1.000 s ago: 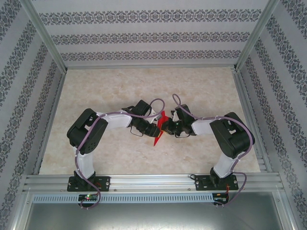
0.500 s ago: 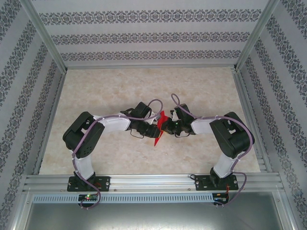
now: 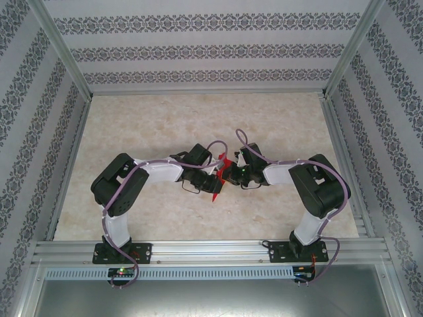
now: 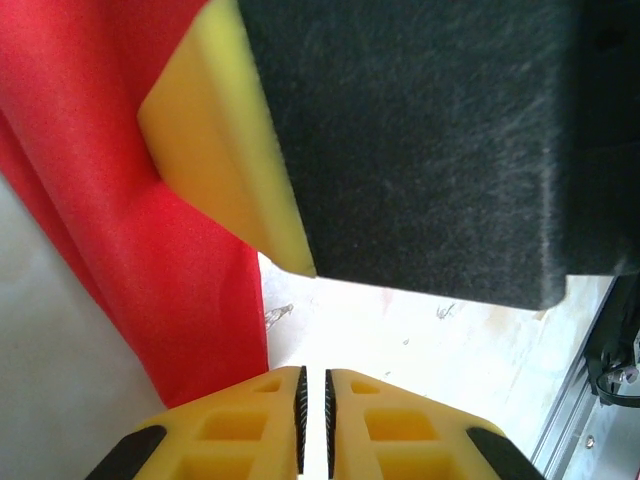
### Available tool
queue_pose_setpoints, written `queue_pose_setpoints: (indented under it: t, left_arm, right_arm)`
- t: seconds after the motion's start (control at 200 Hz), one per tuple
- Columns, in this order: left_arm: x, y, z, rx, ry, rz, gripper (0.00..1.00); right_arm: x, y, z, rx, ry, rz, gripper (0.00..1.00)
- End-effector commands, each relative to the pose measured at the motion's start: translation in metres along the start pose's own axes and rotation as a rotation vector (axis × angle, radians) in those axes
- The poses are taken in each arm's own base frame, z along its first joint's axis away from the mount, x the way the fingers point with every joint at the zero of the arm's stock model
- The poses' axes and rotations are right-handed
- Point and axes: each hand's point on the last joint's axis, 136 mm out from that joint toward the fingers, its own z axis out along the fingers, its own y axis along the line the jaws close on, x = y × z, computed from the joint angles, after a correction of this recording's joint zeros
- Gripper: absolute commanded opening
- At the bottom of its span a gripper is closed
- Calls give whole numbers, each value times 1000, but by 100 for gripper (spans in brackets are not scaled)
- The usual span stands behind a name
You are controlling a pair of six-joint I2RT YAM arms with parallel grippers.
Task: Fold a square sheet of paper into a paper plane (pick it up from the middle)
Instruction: Fold the wing for the fifth time at the center of the table.
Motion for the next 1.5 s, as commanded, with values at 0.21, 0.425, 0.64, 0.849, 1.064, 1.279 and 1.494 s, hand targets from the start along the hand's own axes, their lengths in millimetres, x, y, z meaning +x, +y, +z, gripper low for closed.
queue_pose_setpoints:
  t: [0.21,0.425,0.64,0.849,1.064,1.279,1.494]
  left_arm:
    - [0,-8,11,20,9,10,18]
    - [-14,-15,-18,-48,-89,0,24]
    - [-9,6,-40,-202,-161,-53,26]
    - [-1,13,-23,-183,-116,-89,19]
    - [1,5,-10,-140,-87,-61,15]
    - [3,4,-4,-127,-69,-48,13]
    - [5,-1,2,-115,-53,-31,13]
  right_arm:
    - [18,-43,7,147,36,30,8]
    - [19,-45,8,154,39,29,8]
    - [18,-43,7,143,36,25,8]
    - [17,-41,7,138,36,22,7]
    - [18,-43,6,139,37,23,7]
    - [19,-44,6,139,37,28,7]
    - [20,-47,8,142,40,30,7]
